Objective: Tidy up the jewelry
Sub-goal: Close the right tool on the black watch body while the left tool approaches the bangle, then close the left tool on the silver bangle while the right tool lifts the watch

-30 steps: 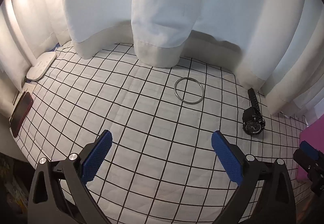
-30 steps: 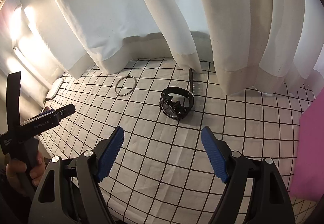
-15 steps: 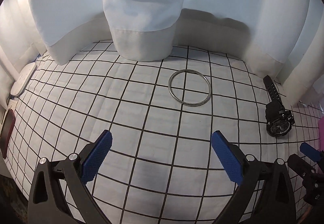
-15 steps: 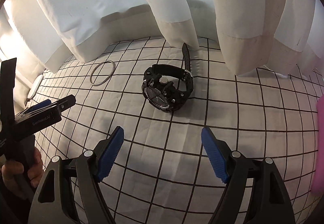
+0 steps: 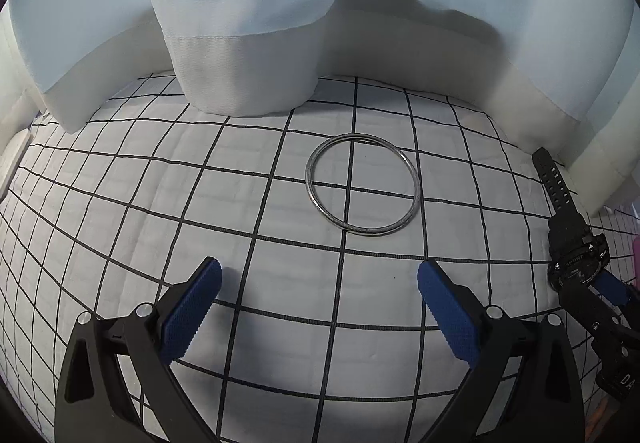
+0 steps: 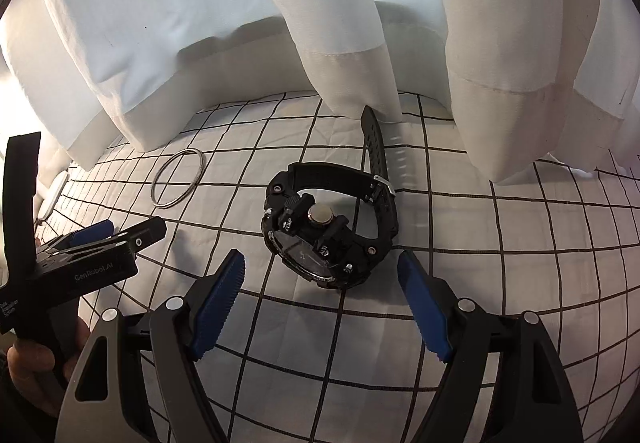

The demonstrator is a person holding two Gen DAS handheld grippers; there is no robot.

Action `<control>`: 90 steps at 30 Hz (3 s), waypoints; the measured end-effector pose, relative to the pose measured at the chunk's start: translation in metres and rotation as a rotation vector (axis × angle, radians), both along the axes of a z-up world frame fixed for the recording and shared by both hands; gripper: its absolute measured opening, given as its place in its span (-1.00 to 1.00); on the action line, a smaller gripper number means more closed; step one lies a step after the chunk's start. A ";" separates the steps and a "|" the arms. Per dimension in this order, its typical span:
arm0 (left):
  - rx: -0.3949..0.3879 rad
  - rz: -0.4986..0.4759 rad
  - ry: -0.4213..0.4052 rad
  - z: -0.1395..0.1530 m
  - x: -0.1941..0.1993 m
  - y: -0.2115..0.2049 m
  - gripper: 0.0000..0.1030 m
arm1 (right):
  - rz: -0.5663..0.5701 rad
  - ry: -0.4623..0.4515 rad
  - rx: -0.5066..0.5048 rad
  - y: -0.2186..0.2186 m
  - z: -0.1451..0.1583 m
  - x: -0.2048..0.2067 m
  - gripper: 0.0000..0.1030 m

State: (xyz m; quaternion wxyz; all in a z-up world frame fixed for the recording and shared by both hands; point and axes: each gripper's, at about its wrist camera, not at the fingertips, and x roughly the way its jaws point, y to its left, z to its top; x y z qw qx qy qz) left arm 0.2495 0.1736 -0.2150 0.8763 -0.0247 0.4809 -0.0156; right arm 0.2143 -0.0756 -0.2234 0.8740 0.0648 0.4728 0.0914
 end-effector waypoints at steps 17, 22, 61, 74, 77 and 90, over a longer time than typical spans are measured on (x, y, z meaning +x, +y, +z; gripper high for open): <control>0.053 -0.014 -0.028 -0.007 0.051 -0.030 0.90 | -0.023 -0.014 -0.051 0.000 -0.007 0.021 0.46; 0.057 -0.009 -0.033 -0.008 0.065 -0.035 0.89 | -0.015 -0.030 -0.091 0.003 -0.009 0.023 0.56; 0.000 -0.046 -0.109 0.017 -0.018 -0.024 0.36 | 0.062 -0.094 -0.067 -0.009 0.010 -0.002 0.33; 0.005 -0.059 -0.128 0.024 -0.023 -0.038 0.36 | 0.059 -0.117 -0.042 -0.020 0.013 -0.021 0.33; 0.008 -0.066 -0.136 0.028 -0.027 -0.041 0.36 | 0.057 -0.125 -0.039 -0.021 0.015 -0.024 0.33; 0.013 -0.099 -0.160 0.062 -0.043 -0.050 0.36 | 0.041 -0.161 -0.051 -0.034 0.058 -0.041 0.33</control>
